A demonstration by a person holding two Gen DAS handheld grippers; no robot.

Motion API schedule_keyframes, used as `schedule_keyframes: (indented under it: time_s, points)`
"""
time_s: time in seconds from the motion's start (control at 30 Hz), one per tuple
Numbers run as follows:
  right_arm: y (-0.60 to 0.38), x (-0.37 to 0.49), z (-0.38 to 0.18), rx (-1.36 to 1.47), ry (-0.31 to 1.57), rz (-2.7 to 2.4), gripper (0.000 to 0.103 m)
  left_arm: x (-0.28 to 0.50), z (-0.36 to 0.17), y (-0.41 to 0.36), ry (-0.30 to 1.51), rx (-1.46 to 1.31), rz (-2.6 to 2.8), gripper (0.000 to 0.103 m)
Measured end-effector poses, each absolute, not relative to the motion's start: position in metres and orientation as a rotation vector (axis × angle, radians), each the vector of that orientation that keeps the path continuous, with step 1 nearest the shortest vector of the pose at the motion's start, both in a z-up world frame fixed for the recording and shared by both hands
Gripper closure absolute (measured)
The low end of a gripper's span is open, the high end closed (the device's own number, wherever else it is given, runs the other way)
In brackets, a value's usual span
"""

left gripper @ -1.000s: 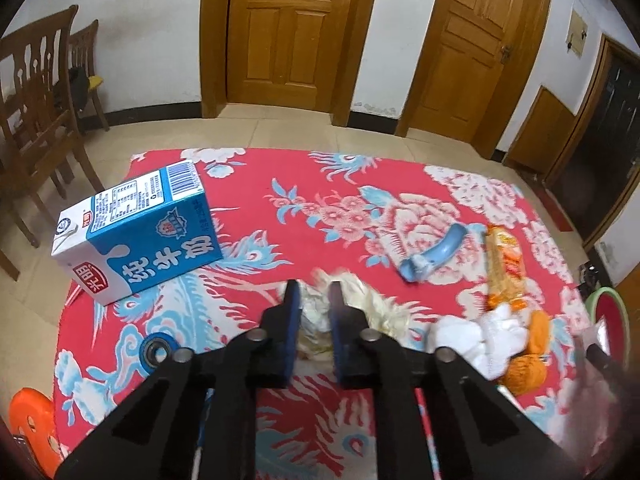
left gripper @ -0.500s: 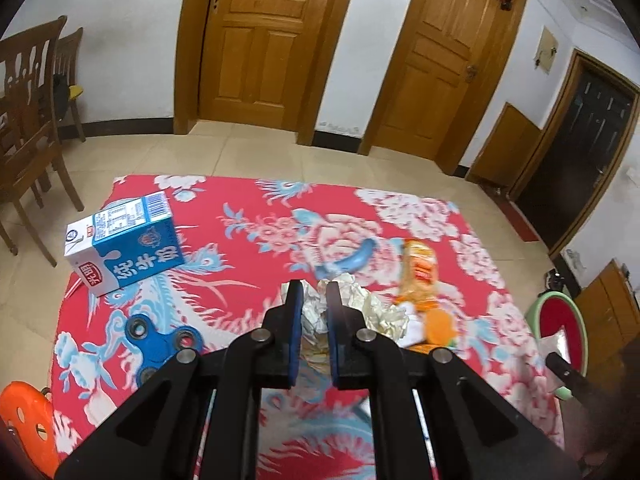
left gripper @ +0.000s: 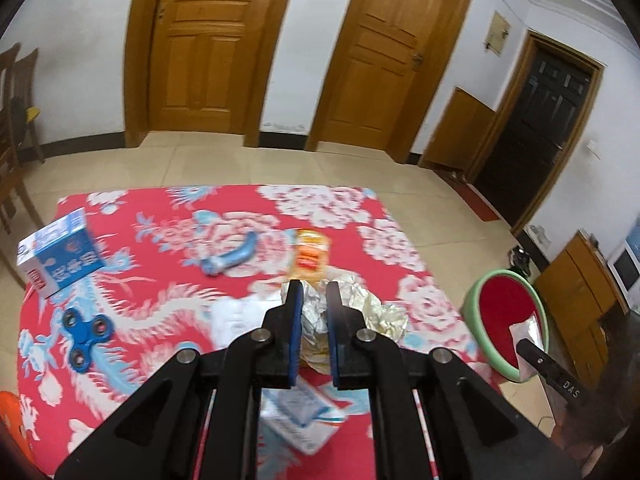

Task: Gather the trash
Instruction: 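Carry the plastic bag and foil with both grippers over the red bucket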

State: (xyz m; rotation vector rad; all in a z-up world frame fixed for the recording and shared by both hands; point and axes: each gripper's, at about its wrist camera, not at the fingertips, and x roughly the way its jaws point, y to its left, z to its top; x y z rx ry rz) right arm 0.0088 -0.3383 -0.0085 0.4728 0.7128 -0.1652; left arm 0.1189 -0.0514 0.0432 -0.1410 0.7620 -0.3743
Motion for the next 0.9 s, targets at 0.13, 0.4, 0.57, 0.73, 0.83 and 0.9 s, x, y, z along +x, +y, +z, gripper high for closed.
schedule_keyframes:
  time_s: [0.13,0.4,0.57,0.73,0.83,0.9]
  points:
    - [-0.362,-0.005,-0.006,0.498,0.698,-0.207,0.074,0.114,0.047,-0.083,0.763,-0.113,-0.424,0.093]
    - [-0.406,-0.025,-0.013,0.552,0.694,-0.283,0.074,0.108,0.044,-0.156,0.793,-0.047,-0.539,0.093]
    - [-0.432,-0.032,-0.023,0.588,0.700,-0.317,0.073,0.106,0.035,-0.205,0.818,0.004,-0.610,0.093]
    - [-0.456,-0.035,-0.035,0.613,0.710,-0.348,0.072,0.108,0.021,-0.251,0.850,0.047,-0.670,0.093]
    - [-0.467,-0.037,-0.041,0.623,0.715,-0.365,0.071,0.111,0.010,-0.281,0.874,0.064,-0.715,0.093]
    - [-0.475,-0.037,-0.045,0.627,0.719,-0.375,0.071,0.111,0.004,-0.296,0.884,0.076,-0.735,0.093]
